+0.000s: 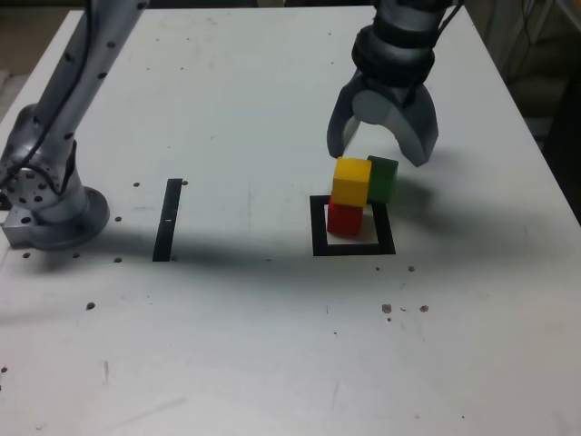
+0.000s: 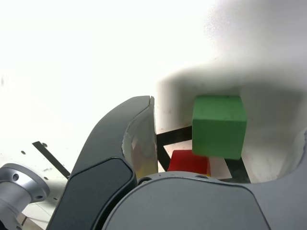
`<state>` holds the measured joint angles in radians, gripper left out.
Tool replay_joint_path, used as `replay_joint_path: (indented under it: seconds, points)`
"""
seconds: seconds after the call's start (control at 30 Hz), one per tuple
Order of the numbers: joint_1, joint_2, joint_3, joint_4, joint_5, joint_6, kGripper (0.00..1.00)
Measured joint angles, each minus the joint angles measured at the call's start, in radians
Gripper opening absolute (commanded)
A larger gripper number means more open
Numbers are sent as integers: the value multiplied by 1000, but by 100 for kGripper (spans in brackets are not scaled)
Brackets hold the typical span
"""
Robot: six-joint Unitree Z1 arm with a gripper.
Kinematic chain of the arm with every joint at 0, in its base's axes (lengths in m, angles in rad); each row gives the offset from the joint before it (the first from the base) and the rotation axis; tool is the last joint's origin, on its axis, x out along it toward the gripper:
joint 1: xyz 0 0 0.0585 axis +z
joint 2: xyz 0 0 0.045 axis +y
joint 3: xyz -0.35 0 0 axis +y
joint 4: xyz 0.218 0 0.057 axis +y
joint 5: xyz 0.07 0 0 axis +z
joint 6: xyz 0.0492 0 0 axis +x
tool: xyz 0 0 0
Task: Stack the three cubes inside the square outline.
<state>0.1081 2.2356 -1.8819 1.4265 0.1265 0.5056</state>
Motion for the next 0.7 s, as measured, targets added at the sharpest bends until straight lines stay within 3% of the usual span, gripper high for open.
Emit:
replay_joint_path:
  seconds: [0.4,0.7]
  points:
    - [3,89,-56,23,-16,5,87]
    - [3,111,-74,33,-9,5,64]
